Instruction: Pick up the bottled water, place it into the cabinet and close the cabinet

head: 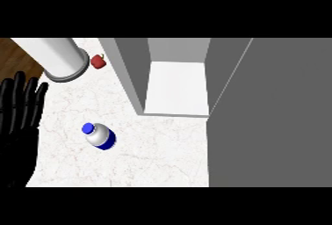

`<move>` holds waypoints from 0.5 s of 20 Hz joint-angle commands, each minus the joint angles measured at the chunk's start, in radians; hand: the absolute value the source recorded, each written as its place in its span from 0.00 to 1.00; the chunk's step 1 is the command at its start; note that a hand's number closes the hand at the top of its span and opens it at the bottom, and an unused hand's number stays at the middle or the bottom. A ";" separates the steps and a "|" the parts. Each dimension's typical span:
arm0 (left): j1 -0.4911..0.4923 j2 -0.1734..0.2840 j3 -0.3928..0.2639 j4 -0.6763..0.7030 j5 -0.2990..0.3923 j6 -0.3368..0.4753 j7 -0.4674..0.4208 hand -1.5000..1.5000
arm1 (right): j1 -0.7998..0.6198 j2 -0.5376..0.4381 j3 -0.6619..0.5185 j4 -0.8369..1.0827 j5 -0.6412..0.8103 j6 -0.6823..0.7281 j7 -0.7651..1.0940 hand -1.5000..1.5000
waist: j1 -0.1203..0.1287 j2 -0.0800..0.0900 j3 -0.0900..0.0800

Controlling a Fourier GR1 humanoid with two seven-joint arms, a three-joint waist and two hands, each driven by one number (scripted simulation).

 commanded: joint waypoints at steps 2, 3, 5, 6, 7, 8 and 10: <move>-0.026 0.092 0.052 0.016 0.202 -0.190 -0.035 0.00 | -0.029 0.017 0.020 0.000 -0.014 0.004 -0.005 0.00 | -0.030 0.026 0.001; -0.055 0.124 0.046 0.040 0.285 -0.272 -0.043 0.00 | -0.007 0.009 0.020 -0.065 -0.033 0.014 0.022 0.00 | -0.046 0.023 -0.001; -0.070 0.168 -0.007 0.062 0.361 -0.408 -0.071 0.00 | 0.040 0.020 0.046 -0.087 -0.053 0.033 0.004 0.00 | -0.076 0.022 -0.002; -0.082 0.181 -0.038 0.067 0.413 -0.474 -0.077 0.00 | 0.023 0.022 0.038 -0.077 -0.076 0.036 0.013 0.00 | -0.081 0.025 -0.002; -0.008 0.189 -0.093 0.129 0.425 -0.478 0.053 0.00 | 0.083 0.040 0.095 -0.037 -0.132 0.068 0.122 0.00 | -0.081 0.037 0.000; 0.014 0.227 -0.073 0.141 0.484 -0.529 0.066 0.00 | 0.099 0.053 0.115 -0.054 -0.138 0.063 0.135 0.00 | -0.066 0.031 -0.001; 0.034 0.290 -0.035 0.143 0.601 -0.613 0.080 0.00 | 0.173 0.038 0.105 -0.091 -0.161 0.072 0.162 0.00 | -0.059 0.024 0.001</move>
